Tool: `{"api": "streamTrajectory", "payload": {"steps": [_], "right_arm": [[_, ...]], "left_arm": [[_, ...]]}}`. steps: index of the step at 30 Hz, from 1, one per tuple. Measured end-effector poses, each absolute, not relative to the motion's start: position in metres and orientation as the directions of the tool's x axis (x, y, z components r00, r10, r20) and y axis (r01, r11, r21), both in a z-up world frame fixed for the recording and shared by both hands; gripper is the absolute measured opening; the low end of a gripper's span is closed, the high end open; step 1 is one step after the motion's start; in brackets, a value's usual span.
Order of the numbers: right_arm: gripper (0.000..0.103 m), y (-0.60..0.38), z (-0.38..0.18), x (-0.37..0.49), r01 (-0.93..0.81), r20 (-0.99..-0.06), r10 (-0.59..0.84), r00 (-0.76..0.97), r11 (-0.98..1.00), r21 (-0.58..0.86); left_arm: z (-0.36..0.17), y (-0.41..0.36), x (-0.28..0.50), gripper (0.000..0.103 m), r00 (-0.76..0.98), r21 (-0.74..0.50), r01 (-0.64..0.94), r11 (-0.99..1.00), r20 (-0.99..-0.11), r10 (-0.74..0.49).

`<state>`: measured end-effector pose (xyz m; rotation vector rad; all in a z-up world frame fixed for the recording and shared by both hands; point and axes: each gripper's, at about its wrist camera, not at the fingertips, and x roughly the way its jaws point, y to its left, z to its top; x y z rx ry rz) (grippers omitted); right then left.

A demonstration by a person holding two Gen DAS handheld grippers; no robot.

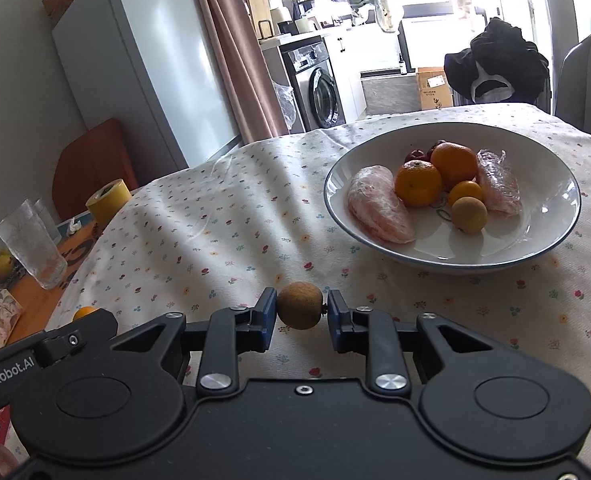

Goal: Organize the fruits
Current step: 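Lower the kiwi into the bowl with the right tool while the left tool drops the mandarin in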

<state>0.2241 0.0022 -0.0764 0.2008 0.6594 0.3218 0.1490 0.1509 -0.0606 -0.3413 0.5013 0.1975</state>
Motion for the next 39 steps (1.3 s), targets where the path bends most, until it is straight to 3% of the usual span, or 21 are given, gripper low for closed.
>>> {"api": "streamTrajectory", "payload": {"steps": [17,39], "right_arm": [[0.025,-0.07,-0.041,0.231,-0.273,-0.441,0.383,0.812,0.916,0.293],[0.025,-0.13,-0.047,0.27,-0.367,-0.448,0.448,0.774,0.893,0.26]], "left_arm": [[-0.035,0.079,0.187,0.023,0.884,-0.231,-0.169,0.958,-0.466,0.044],[-0.044,0.013,0.246,0.023,0.86,-0.201,-0.086,0.976,-0.51,-0.029]]}}
